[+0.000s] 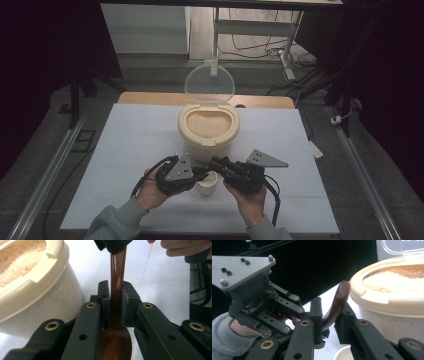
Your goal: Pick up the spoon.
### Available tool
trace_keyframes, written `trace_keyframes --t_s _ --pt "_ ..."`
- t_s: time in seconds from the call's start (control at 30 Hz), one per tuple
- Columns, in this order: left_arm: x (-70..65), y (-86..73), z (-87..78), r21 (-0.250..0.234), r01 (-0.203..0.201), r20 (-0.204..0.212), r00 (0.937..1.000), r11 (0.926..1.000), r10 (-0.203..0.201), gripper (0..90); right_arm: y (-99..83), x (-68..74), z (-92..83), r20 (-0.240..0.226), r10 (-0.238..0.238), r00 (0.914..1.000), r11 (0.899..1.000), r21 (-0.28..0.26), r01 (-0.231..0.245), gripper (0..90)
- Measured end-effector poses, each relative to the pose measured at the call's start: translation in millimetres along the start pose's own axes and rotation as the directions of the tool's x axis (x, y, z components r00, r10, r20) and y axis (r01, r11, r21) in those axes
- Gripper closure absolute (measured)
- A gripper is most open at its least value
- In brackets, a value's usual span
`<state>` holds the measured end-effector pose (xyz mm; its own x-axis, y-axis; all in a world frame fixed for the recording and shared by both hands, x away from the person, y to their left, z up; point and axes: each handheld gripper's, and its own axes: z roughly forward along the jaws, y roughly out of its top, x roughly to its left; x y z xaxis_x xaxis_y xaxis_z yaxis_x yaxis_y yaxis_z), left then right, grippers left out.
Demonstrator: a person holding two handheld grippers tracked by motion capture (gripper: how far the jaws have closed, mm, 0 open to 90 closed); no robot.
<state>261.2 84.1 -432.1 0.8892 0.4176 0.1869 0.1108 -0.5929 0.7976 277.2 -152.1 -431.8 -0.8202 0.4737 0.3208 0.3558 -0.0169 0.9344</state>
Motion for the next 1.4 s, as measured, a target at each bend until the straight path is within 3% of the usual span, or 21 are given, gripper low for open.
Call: trace_keyframes --t_s 0.13,0.23,0.3,0.37,0.4,0.43,0.6,0.67,0.77,0.9,1.07,1.17,1.4 --pt "-1.6 0.3 0.5 -0.001 0.002 -0.015 0.9999 1.0000 -0.002 77.1 0.9 3.3 -0.3 -0.023 -0.016 0.9996 1.000 -0.005 0.016 82.9" --pt "2.5 -0.7 -1.9 -0.028 0.049 0.008 0.9988 0.9984 -0.049 74.3 1.5 3.6 -1.5 -0.027 -0.011 0.9996 1.000 -0.016 0.010 83.1" --pt "5.1 -2.3 -4.6 -0.039 0.081 0.007 0.9967 0.9959 -0.081 63.5 2.8 2.5 -4.3 -0.014 -0.020 0.9997 0.999 -0.031 0.019 83.1" --pt "7.2 -5.9 -9.8 -0.053 0.114 0.005 0.9934 0.9920 -0.114 48.5 6.0 -3.1 -11.2 -0.019 -0.001 0.9998 0.998 -0.068 0.000 83.1" --pt "7.7 -8.6 -12.9 -0.063 0.135 0.000 0.9908 0.9888 -0.135 48.5 6.0 -3.1 -11.2 -0.019 -0.001 0.9998 0.998 -0.068 0.000 83.1" --pt "8.3 -11.7 -16.2 -0.069 0.152 -0.008 0.9882 0.9860 -0.153 41.2 8.1 -6.6 -15.6 -0.022 0.006 0.9997 0.996 -0.086 -0.008 83.2" --pt "13.1 -36.5 -31.7 -0.055 0.214 -0.052 0.9748 0.9752 -0.217 34.7 12.7 -10.2 -24.3 -0.018 -0.002 0.9998 0.993 -0.117 0.000 83.1" --pt "16.3 -49.2 -37.5 -0.045 0.244 -0.070 0.9666 0.9687 -0.247 32.4 15.2 -10.9 -28.1 -0.014 -0.005 0.9999 0.992 -0.128 0.003 83.2" --pt "22.0 -69.9 -47.3 -0.044 0.304 -0.081 0.9482 0.9516 -0.307 30.0 18.3 -11.9 -32.5 -0.007 -0.014 0.9999 0.990 -0.141 0.013 83.2" --pt "27.5 -97.2 -58.7 -0.035 0.355 -0.126 0.9256 0.9341 -0.357 27.5 21.0 -13.3 -36.2 -0.003 -0.018 0.9998 0.988 -0.152 0.018 83.2" --pt "33.3 -131.4 -70.8 -0.016 0.422 -0.172 0.8918 0.9064 -0.418 25.2 24.9 -14.7 -41.4 0.001 -0.026 0.9997 0.985 -0.172 0.026 83.1" --pt "34.2 -142.7 -74.8 -0.007 0.444 -0.184 0.8802 0.8960 -0.438 23.0 30.2 -15.2 -47.8 0.010 -0.035 0.9994 0.980 -0.194 0.036 83.1" --pt "36.5 -152.5 -77.6 -0.003 0.478 -0.189 0.8620 0.8782 -0.470 20.7 36.4 -19.0 -59.4 0.035 -0.041 0.9986 0.973 -0.225 0.047 83.1"
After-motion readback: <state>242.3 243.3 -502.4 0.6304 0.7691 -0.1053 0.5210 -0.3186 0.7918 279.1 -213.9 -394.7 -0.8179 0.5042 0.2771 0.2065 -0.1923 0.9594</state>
